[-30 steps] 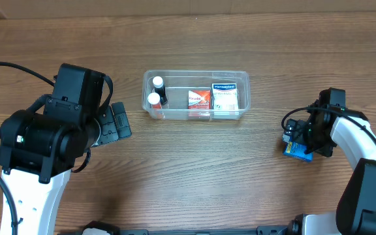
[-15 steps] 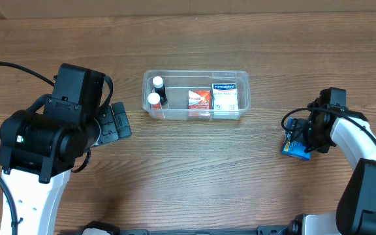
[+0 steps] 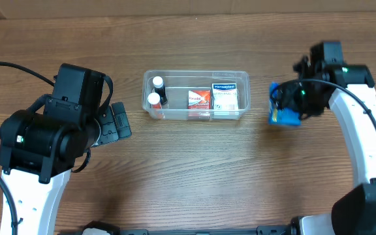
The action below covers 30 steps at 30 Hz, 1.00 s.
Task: Pack container
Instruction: 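Place the blue box into the container's right end and release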
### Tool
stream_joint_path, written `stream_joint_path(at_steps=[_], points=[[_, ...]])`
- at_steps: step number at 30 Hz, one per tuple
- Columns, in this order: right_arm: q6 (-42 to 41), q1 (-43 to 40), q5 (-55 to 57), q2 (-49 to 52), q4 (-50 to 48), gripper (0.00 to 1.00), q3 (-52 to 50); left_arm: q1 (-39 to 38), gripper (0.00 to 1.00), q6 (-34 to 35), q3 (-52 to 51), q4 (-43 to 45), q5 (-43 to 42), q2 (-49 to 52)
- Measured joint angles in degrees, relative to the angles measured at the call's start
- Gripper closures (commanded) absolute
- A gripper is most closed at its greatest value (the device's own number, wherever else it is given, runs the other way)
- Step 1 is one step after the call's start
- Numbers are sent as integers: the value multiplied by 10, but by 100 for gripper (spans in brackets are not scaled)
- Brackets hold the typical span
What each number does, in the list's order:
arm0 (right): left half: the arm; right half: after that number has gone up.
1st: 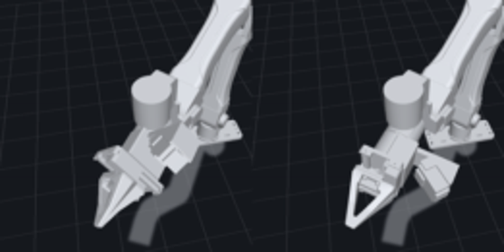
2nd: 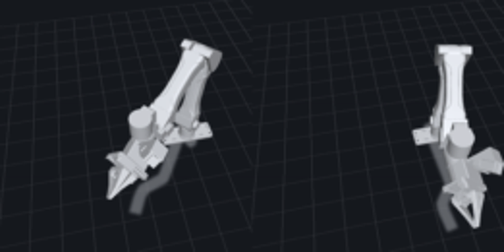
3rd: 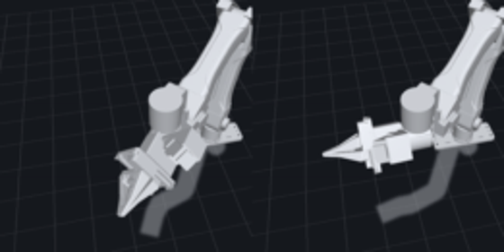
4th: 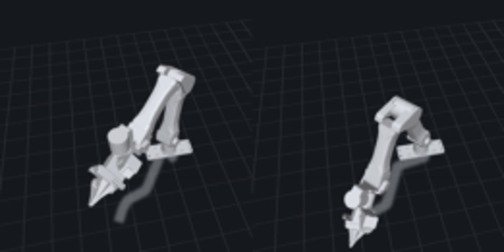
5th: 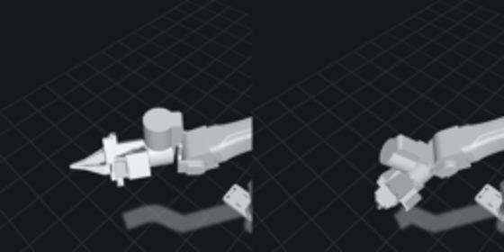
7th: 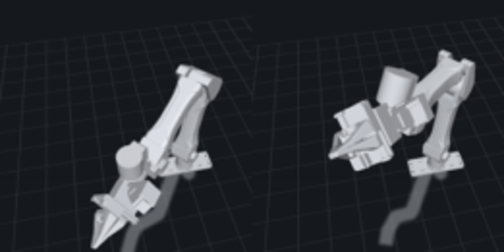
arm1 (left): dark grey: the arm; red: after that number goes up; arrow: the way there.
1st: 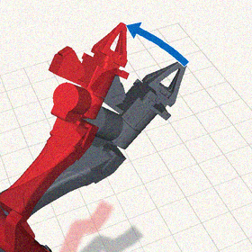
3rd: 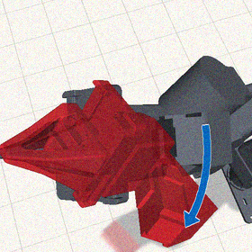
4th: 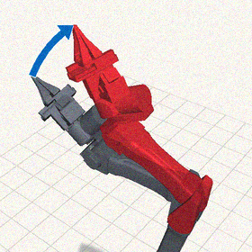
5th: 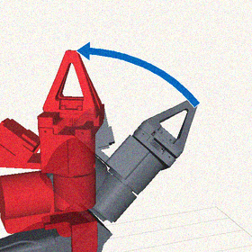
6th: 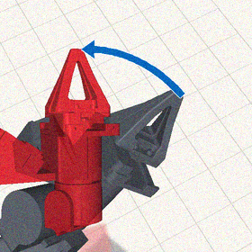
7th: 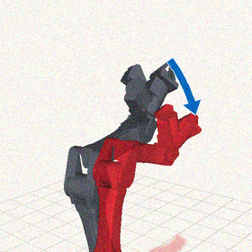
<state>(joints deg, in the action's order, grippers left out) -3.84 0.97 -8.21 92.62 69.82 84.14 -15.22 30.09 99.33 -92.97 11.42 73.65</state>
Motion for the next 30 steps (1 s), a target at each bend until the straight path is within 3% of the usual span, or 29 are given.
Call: stream_joint_path(at_steps=[4, 10, 16, 24, 30], points=[[-10, 87, -4, -6, -13, 39, 93, 0, 0, 0, 0, 0, 0, 0], [-46, 212, 21, -8, -73, 35, 107, 0, 0, 0, 0, 0, 0, 0], [-83, 219, 57, 28, -98, 35, 107, 0, 0, 0, 0, -1, 0, 0], [-94, 219, 66, 177, -98, 33, 107, 0, 0, 0, 0, -2, 0, 0], [-97, 219, 70, 196, -104, 32, 108, 0, 0, 0, 0, -2, 0, 0]])
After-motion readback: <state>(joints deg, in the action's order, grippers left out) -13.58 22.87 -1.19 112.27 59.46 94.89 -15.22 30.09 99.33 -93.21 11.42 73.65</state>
